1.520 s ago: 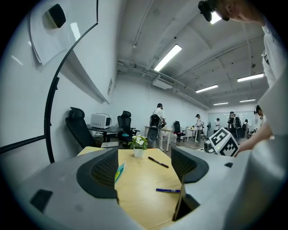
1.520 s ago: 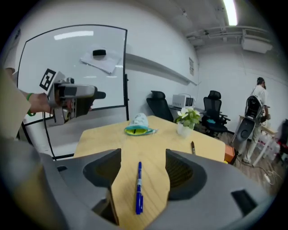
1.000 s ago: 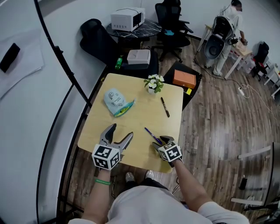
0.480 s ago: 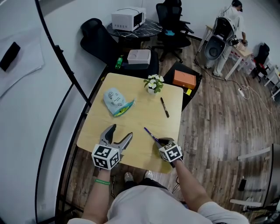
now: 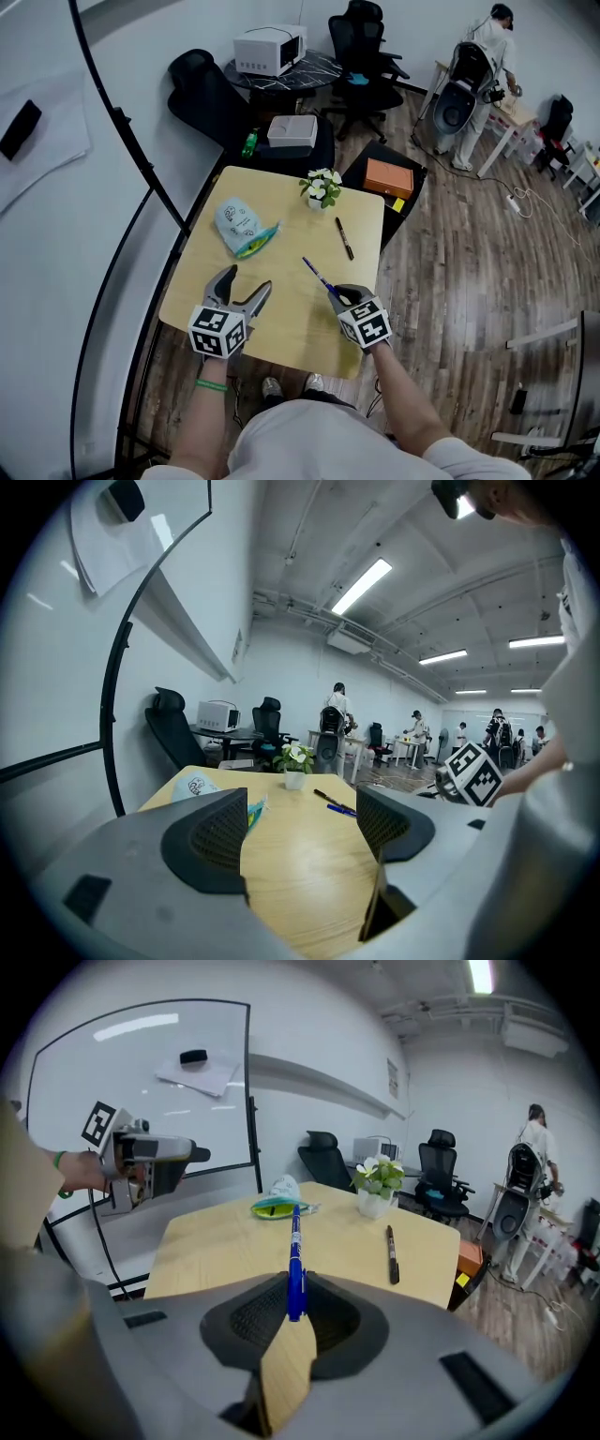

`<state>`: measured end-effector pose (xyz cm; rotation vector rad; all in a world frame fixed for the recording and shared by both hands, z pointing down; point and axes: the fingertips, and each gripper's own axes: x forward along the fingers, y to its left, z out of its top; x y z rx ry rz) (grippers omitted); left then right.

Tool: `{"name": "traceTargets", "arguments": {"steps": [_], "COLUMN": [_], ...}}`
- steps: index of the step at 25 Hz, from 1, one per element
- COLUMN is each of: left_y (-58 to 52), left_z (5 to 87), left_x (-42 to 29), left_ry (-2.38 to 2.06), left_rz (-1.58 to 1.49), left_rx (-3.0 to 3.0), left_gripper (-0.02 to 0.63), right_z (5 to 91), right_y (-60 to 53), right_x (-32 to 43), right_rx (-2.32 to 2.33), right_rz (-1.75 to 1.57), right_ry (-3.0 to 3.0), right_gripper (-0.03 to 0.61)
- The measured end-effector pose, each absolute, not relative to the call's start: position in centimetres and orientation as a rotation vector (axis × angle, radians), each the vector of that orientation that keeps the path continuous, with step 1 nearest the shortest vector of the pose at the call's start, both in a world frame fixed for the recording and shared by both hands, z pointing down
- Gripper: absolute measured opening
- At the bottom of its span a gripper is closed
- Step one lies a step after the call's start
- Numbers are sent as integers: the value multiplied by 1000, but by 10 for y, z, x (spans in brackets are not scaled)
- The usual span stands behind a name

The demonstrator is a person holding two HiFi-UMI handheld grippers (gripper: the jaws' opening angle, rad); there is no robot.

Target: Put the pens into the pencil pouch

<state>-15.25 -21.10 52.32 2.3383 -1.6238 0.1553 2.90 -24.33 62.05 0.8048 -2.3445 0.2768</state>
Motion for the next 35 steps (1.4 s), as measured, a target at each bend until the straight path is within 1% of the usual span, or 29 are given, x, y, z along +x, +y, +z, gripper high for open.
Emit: {"name": "traceTargets", "arguments": {"steps": [8, 14, 17, 22, 27, 28, 29, 34, 35], "left_y": [-245, -281, -303, -329, -344, -347, -350, -358, -359], "left_z": [526, 545, 566, 626, 663, 668, 671, 674, 673], "left_x": [-176, -188, -192, -195, -202, -204, -206, -216, -218], "left_ry": [-1709, -1660, -1557, -1360, -1282, -1282, -1285, -1308, -1311], "left_rz": [248, 443, 594, 854, 972, 992, 1011, 1057, 1053], "left_rx": [2302, 2339, 2372, 2399, 2349, 2341, 2336, 2331, 2330], "left_gripper": [342, 341, 341, 337, 331, 312, 276, 72, 45], "right_z": [571, 558, 550, 546, 548, 550, 552, 557, 557], "right_y": [-265, -274, -280, -285, -289, -289, -290, -290, -289], "right_x": [17, 10, 3, -7, -3, -1, 1, 3, 2], "right_rx": [829, 863, 901, 983, 1059, 1074, 1091, 1142, 1145], "right_rz": [219, 220, 226, 245, 267, 275, 283, 311, 309], "right_ry": [-2483, -2506, -2504, -2470, -2425, -2415, -2404, -2372, -2371], "right_gripper": [61, 61, 61, 61, 61, 61, 61, 61, 61]}}
